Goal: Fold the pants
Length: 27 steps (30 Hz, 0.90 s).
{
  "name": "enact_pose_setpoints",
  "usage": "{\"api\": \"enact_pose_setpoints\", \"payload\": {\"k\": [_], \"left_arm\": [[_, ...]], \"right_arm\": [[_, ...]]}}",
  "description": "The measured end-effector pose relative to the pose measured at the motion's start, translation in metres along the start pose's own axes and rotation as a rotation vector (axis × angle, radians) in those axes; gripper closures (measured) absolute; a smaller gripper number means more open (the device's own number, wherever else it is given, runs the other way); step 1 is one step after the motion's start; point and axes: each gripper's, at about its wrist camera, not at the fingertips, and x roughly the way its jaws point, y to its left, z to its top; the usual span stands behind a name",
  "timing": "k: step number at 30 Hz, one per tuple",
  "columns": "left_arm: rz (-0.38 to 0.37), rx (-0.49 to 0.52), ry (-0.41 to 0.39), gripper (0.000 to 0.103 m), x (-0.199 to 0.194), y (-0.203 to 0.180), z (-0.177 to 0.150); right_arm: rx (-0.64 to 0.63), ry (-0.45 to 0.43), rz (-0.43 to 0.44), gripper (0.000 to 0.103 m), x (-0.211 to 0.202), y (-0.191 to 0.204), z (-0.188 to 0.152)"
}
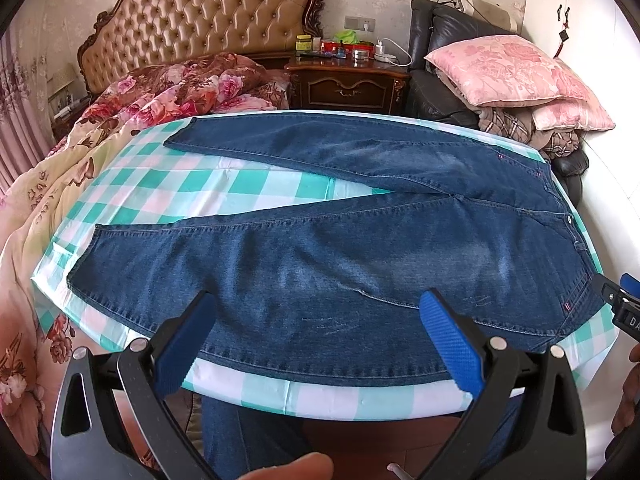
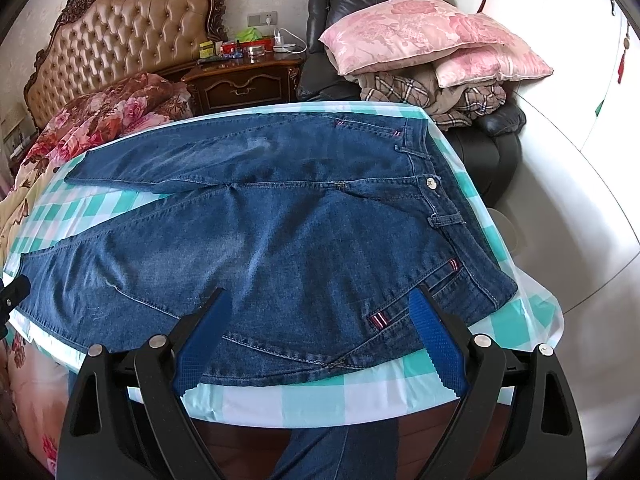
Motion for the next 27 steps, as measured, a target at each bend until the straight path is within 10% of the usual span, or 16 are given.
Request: {"api": "enact_pose_setpoints", "payload": {"k": [27], "left_arm": [[-0.004,-0.002,0.003,0.001,-0.0005,-0.0042,-0.0026]], "right_arm": [[0.003,-0.002,0.000,0.016,-0.0004,0.0009,-0.0029]]}}
